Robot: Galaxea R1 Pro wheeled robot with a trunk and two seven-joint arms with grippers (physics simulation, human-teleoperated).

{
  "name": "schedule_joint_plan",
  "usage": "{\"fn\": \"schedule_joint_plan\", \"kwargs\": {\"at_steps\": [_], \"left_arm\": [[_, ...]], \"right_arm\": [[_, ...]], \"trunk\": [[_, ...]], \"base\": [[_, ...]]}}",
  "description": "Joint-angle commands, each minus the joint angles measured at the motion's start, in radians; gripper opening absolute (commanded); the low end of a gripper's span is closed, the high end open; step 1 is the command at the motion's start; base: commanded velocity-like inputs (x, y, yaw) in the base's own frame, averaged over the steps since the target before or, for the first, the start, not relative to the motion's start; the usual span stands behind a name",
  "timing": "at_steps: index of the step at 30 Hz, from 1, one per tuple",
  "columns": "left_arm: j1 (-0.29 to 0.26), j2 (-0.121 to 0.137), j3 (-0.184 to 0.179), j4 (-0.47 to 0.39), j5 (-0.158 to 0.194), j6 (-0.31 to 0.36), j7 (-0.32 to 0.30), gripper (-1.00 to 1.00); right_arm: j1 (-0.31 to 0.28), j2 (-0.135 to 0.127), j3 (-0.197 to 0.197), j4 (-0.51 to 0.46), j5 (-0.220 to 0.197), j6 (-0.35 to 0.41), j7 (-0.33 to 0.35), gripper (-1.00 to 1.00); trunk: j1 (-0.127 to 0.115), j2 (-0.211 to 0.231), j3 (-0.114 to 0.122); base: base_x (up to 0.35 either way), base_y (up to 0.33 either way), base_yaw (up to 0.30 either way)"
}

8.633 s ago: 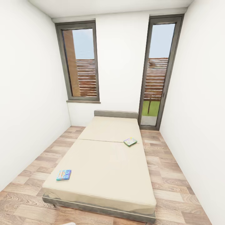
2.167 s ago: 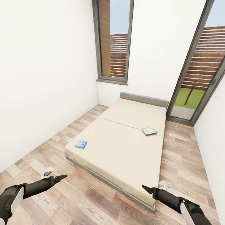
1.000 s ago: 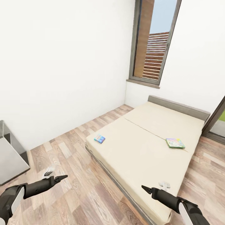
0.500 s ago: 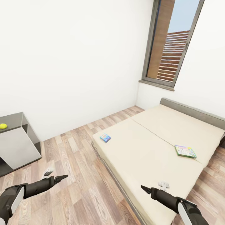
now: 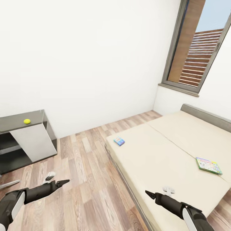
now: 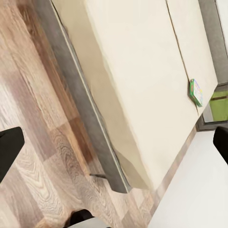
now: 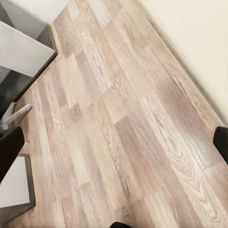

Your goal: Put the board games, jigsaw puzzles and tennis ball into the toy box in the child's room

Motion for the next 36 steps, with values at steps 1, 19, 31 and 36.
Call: {"fn": "schedule_joint_plan", "kwargs": {"at_steps": [1,19,31,36], "left_arm": [[-0.001,0.0,0.001,0.001,0.003,0.007,-0.002,1.0],[-0.001,0.0,0.0,0.001,0.003,0.007,-0.001,1.0],[-0.001,-0.003,-0.001,0.001,0.003,0.008,-0.001,1.0],[-0.001,-0.007,0.0,0.001,0.002,0.008,0.001,1.0]], "right_arm": [[0.0,0.0,-0.002,-0.001,-0.007,0.008,-0.001,1.0],[-0.001,0.011,-0.002,-0.002,-0.007,0.008,-0.007,1.0],[-0.001,0.016,-0.002,-0.002,-0.007,0.008,-0.019,1.0],[0.0,0.017,-0.002,-0.001,-0.008,0.008,-0.024,1.0]], "trunk": [[0.001,-0.002,-0.002],[0.001,-0.002,-0.002],[0.001,-0.002,-0.002],[0.001,-0.002,-0.002]], "base": [[0.0,-0.002,0.291],[0.0,0.0,0.291],[-0.073,0.0,0.289],[-0.027,0.0,0.148]]}}
